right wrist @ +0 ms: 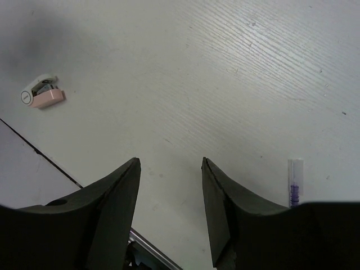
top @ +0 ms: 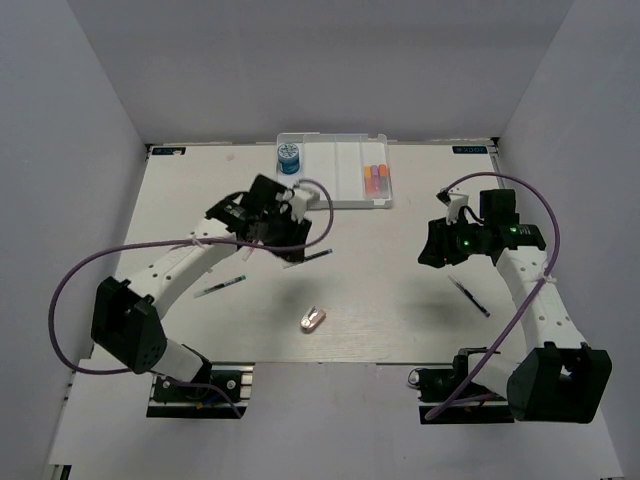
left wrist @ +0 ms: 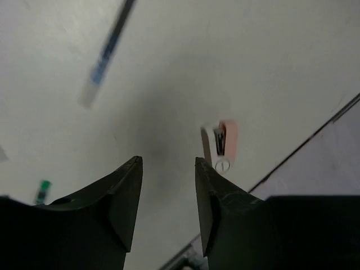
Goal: Sort the stationery into containers
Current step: Pick up the stapler from the center of the board.
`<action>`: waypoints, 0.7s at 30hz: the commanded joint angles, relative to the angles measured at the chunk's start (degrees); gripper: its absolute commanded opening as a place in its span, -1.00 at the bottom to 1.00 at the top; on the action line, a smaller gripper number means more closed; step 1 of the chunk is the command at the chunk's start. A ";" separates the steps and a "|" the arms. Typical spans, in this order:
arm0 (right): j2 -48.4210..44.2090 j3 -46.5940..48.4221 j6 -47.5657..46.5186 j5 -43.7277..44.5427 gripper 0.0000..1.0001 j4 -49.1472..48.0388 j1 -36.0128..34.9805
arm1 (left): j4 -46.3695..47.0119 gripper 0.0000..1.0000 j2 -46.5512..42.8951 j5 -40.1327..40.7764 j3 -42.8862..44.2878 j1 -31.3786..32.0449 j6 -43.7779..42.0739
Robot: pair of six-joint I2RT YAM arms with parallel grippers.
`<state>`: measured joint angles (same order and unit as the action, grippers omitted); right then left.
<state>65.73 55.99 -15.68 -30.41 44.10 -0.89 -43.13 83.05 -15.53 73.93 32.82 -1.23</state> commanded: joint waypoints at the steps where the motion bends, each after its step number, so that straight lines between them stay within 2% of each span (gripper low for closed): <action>1: -2.01 0.18 -0.76 -0.17 0.07 1.17 -0.17 | -7.23 0.05 -0.78 -3.89 -7.21 0.32 0.62; 6: -3.24 -1.05 -0.14 0.53 0.08 0.38 -0.26 | -3.98 0.06 -1.66 -4.34 -17.23 0.32 3.17; 10: -2.63 -1.67 -0.14 0.71 0.08 0.38 0.09 | -3.63 0.06 1.59 -4.94 -16.89 0.84 4.48; 17: -1.40 -0.97 -0.31 0.71 0.09 0.38 0.00 | -2.83 0.04 9.93 -10.57 -13.47 1.37 7.30; 21: -1.05 -0.97 -0.49 1.06 0.09 0.46 -0.08 | -3.36 0.00 12.83 -8.12 -9.96 3.12 7.91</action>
<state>64.45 54.46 -15.62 -29.69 44.21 -0.89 -47.27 95.79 -22.79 60.27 34.59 5.41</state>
